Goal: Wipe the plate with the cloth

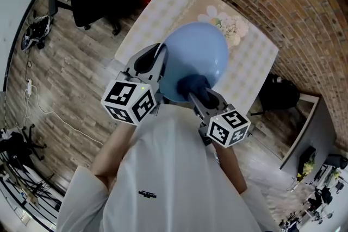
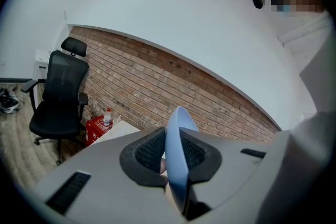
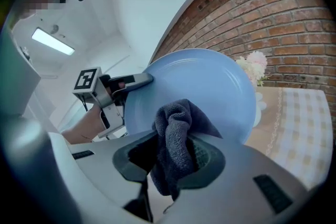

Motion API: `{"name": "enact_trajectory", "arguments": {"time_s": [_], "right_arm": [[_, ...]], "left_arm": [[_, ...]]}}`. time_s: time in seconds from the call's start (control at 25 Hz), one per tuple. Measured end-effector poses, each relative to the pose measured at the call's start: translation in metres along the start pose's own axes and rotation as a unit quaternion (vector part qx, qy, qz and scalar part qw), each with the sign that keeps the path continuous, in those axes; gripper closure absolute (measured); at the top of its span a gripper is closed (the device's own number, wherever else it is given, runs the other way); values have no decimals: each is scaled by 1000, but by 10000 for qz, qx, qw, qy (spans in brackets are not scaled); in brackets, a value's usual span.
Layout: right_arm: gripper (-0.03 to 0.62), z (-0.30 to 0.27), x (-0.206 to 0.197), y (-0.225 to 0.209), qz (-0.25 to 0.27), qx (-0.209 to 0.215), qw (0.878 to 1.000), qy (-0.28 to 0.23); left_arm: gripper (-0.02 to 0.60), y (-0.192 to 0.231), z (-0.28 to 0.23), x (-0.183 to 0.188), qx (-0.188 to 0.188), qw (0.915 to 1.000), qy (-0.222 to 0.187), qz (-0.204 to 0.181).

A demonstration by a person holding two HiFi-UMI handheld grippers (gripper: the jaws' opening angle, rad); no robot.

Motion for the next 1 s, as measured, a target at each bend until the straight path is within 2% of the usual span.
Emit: {"name": "enact_trajectory", "arguments": {"time_s": [0.32,0.56,1.0], "right_arm": [[474,-19,12,31,64,753,9971,-121],[474,-34,23,54,316,1162,9926,-139],[474,-27,44,53,447,1077,9916,-563]], "left_arm": [[540,2,0,-1,133,9999,-9,97],[540,0,5,0,6,10000,-10,55],[540,4,21,1,30,9997,-182,130]]}}
Point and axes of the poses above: the fingertips, and each gripper's own axes: z backward along the fingers, y to its left, x out of its top, the point moved 5 cm from there along z, backward along the fingers, and after that the axes turned 8 degrees about x, right-handed, at the moved point
